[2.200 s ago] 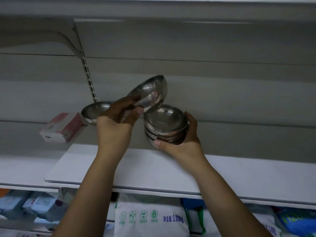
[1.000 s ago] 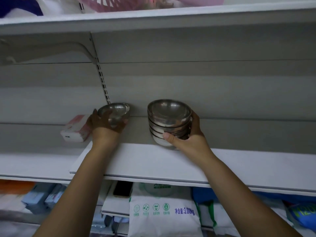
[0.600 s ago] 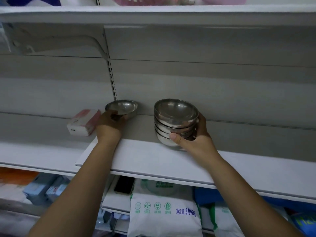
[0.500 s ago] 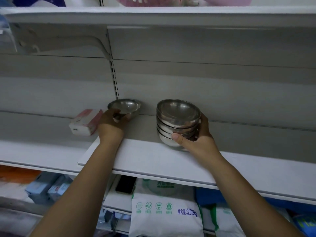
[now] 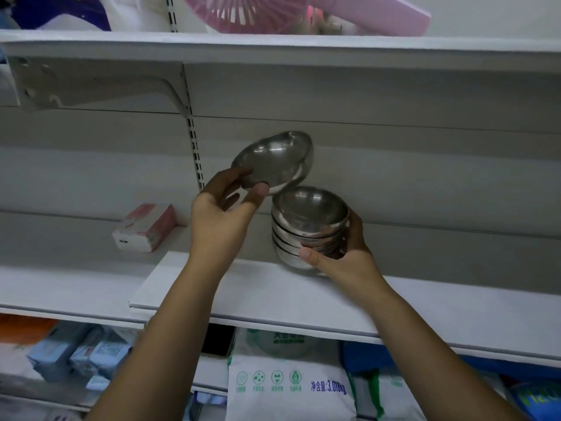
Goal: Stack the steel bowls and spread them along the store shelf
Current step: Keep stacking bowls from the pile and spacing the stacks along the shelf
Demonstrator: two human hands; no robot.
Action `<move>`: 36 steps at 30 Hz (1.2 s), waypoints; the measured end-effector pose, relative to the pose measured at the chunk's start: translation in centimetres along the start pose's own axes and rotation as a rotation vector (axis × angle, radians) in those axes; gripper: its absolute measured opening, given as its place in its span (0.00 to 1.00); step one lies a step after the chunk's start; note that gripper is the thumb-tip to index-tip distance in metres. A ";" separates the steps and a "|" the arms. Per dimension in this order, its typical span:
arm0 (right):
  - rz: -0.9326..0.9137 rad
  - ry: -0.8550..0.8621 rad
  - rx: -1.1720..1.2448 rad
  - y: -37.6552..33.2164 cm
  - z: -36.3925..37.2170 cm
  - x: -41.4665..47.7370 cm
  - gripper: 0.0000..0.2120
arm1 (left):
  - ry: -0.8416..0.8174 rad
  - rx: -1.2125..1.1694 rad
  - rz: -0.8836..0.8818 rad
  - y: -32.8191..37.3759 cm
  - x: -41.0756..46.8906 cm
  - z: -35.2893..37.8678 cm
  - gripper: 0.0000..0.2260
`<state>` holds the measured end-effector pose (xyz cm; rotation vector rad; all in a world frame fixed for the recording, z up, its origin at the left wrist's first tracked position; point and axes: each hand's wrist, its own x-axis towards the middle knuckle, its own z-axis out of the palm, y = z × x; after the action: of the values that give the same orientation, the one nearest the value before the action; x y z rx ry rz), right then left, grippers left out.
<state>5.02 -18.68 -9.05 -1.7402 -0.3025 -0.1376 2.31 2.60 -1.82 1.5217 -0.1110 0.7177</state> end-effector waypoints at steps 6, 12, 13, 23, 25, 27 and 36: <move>0.002 -0.006 -0.017 0.2 -0.1 -0.1 0.54 | -0.212 0.174 0.077 0.3 -0.8 1.1 0.14; 0.017 -0.005 -0.019 -0.1 -0.1 -0.1 0.51 | -0.272 0.249 0.082 -1.5 -1.2 1.3 0.19; 0.019 -0.007 -0.021 -0.1 -0.2 -0.1 0.52 | -0.270 0.255 0.085 -1.6 -1.2 1.4 0.20; 0.036 -0.013 -0.077 -0.3 -0.2 -0.3 0.56 | -0.369 0.187 -0.001 -1.7 -1.4 1.6 0.37; 0.048 -0.004 -0.079 -0.4 -0.4 -0.4 0.55 | -0.368 0.136 0.007 -1.6 -1.5 2.1 0.36; 0.046 -0.007 -0.077 -0.7 -0.4 -0.5 0.54 | -0.348 0.108 0.015 -1.6 -1.7 2.1 0.35; 0.055 0.035 -0.018 -2.6 -2.3 -2.1 0.43 | -0.332 0.080 0.053 -0.1 -2.6 4.0 0.32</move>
<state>2.48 -20.75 -6.73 -1.7600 -0.2280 -0.1313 1.73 -2.02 -2.80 1.7103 -0.3772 0.5100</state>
